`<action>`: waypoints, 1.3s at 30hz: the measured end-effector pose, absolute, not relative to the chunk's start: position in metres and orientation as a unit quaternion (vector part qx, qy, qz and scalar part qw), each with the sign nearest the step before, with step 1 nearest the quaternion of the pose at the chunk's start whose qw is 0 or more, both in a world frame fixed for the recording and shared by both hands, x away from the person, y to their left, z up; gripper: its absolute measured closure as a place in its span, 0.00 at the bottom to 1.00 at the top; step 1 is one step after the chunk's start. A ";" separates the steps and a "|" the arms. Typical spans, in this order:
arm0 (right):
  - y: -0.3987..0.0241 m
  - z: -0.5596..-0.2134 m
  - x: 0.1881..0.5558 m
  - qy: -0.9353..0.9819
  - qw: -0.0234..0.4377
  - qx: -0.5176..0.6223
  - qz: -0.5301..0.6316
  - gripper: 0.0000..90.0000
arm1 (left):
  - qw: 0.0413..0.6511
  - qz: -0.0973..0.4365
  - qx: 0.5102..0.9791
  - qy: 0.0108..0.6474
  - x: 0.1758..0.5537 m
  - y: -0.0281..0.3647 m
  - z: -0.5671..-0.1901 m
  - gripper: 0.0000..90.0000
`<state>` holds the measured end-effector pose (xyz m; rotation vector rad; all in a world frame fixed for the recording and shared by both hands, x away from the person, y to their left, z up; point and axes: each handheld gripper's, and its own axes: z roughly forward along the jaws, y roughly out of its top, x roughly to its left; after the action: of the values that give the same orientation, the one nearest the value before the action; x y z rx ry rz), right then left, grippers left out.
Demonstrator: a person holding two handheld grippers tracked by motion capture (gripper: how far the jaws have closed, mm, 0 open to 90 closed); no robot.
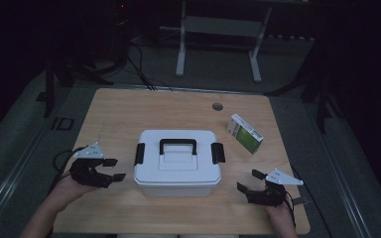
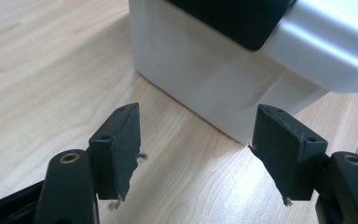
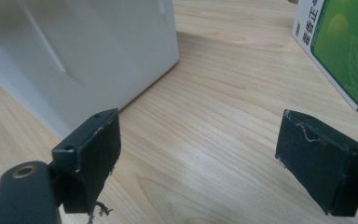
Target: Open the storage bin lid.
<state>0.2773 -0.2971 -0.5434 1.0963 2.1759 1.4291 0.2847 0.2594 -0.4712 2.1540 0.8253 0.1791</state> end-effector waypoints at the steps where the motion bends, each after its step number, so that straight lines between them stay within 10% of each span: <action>1: -0.297 -0.543 0.277 0.761 0.158 0.383 0.500 0.15 | 0.402 0.071 0.852 0.327 0.285 0.259 -0.471 0.36; 39: -0.298 -0.548 0.278 0.763 0.135 0.383 0.503 0.15 | 0.399 0.064 0.886 0.228 0.337 0.178 -0.406 0.36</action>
<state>0.2785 -0.2978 -0.5481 1.1087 2.2107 1.4585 0.3370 0.1776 -0.4060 2.2415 0.5764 0.1628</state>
